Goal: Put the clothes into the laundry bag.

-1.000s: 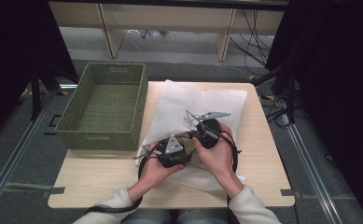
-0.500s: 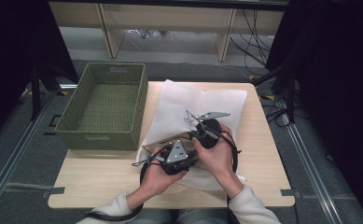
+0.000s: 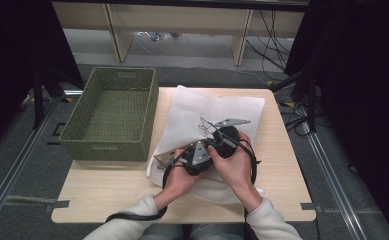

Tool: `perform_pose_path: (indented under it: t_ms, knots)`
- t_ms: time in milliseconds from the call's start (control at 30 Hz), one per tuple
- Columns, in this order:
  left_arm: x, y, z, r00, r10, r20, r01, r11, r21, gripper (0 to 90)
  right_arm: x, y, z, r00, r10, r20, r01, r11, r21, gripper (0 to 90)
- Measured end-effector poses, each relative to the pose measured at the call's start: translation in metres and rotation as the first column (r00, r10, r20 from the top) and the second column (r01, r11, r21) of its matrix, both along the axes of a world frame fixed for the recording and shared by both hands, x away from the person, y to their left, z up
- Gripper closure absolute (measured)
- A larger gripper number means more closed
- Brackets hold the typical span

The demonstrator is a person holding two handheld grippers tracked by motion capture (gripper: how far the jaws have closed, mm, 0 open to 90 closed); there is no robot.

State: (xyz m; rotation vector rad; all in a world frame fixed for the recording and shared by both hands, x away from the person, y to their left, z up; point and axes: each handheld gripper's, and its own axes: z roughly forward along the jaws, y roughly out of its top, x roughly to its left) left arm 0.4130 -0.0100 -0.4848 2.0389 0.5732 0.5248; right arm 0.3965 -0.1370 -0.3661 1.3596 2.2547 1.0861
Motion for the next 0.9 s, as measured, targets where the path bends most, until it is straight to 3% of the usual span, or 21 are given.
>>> perform_pose_path:
  t_ms: [33,67,100,133,200,267,333,433,500,533,633,733,900]
  knots:
    - [0.0,-0.002,-0.001,0.9999,0.01,-0.014,-0.011,0.9992,-0.039,81.0,0.001,-0.001,0.0,0.9999,0.011,0.005,-0.011,1.0,0.002,88.3]
    - [0.0,0.001,0.001,1.0,-0.002,-0.008,0.002,1.0,-0.005,80.1,0.0,-0.002,0.001,1.0,-0.001,0.004,0.001,1.0,-0.003,88.4]
    - [-0.002,0.0,0.0,0.9999,0.003,-0.012,-0.004,0.9998,-0.021,78.4,0.001,-0.002,0.0,1.0,0.009,-0.005,-0.008,1.0,0.01,88.3]
    - [-0.003,0.002,0.001,0.9998,-0.017,-0.013,0.017,0.9998,-0.003,75.4,0.002,-0.003,0.0,1.0,0.004,0.006,-0.004,1.0,-0.003,88.3]
    - [-0.009,0.006,0.001,0.9994,-0.03,-0.02,0.029,0.9995,-0.009,68.9,0.001,-0.003,0.0,1.0,0.004,-0.006,-0.004,1.0,-0.005,88.3]
    - [-0.016,0.012,0.004,0.9977,-0.039,-0.055,0.038,0.9991,-0.016,63.2,0.002,-0.002,-0.001,0.9999,0.002,-0.012,-0.002,1.0,-0.006,88.3]
    - [-0.024,0.02,0.009,0.9979,-0.032,-0.056,0.03,0.9988,-0.04,58.8,0.003,-0.002,-0.002,0.9999,0.01,0.005,-0.01,1.0,-0.022,88.3]
    - [-0.031,0.038,0.018,0.9964,-0.057,-0.064,0.058,0.9983,0.011,53.2,0.002,-0.001,-0.002,0.9999,0.006,-0.011,-0.006,1.0,-0.014,88.3]
    - [-0.035,0.043,0.019,0.9955,-0.057,-0.075,0.057,0.9984,-0.005,48.6,0.001,-0.002,-0.002,0.9998,0.014,-0.014,-0.015,1.0,-0.02,88.3]
    - [-0.038,0.053,0.021,0.9947,-0.052,-0.089,0.055,0.998,0.033,47.5,0.0,-0.001,-0.002,0.9998,0.004,-0.021,-0.005,1.0,-0.018,88.3]
    - [-0.041,0.066,0.019,0.9923,-0.027,-0.121,0.034,0.998,0.053,44.4,0.0,-0.002,-0.002,0.9998,0.004,-0.021,-0.005,1.0,-0.02,88.3]
    - [-0.039,0.073,0.011,0.9885,-0.006,-0.151,0.015,0.9983,0.057,43.6,0.001,-0.002,-0.003,0.9998,0.012,-0.018,-0.012,1.0,-0.024,88.3]
    - [-0.033,0.069,0.003,0.9838,0.004,-0.179,0.011,0.9965,0.083,45.1,0.0,0.0,-0.003,0.9997,-0.002,-0.026,0.001,1.0,-0.021,88.3]
